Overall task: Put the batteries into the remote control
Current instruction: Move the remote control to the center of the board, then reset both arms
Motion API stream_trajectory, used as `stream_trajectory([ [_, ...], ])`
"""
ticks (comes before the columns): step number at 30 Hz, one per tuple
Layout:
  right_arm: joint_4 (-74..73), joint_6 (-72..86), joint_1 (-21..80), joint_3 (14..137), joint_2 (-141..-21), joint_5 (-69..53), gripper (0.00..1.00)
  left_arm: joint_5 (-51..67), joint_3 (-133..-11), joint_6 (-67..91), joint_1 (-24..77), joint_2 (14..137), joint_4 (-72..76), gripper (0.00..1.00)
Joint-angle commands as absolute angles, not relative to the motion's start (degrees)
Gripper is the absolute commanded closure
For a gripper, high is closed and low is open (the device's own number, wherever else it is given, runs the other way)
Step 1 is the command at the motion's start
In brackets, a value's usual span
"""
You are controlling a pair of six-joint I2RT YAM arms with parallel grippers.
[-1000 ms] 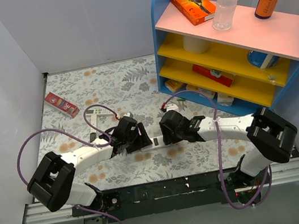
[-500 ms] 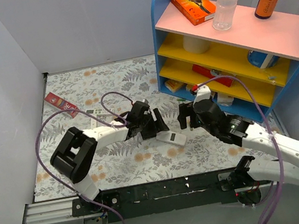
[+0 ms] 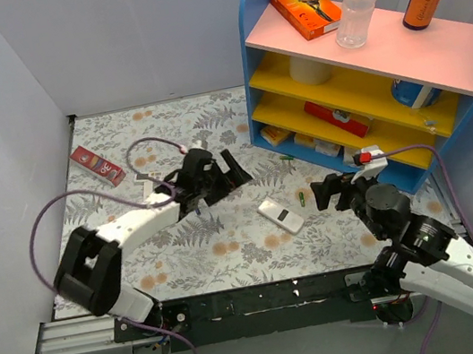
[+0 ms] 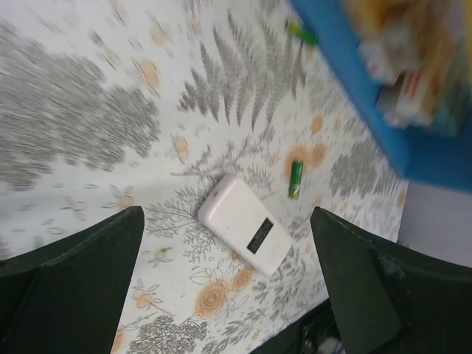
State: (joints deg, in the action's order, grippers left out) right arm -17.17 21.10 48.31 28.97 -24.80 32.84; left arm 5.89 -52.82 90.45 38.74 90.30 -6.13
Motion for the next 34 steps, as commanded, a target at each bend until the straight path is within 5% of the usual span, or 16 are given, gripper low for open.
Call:
stream_trajectory([
  [1,-15.9,15.4,48.1,29.6,-17.6,38.3,0.02,-11.2,-50.0,82.8,35.2,69.7,-11.4,0.02],
  [5,-16.8,12.2,48.1,30.3,-12.8,41.5,0.02,-25.1,-47.3,77.1,35.2,54.1,-14.6,0.02],
  [17,-17.7,8.1,48.2,31.8,-7.4,47.5,0.03,-41.9,-41.1,67.8,35.2,18.1,-18.1,0.02],
  [34,-14.1,6.9,48.2,31.6,-10.6,46.8,0.03,-48.0,-40.7,61.1,35.2,7.1,-19.2,0.02],
])
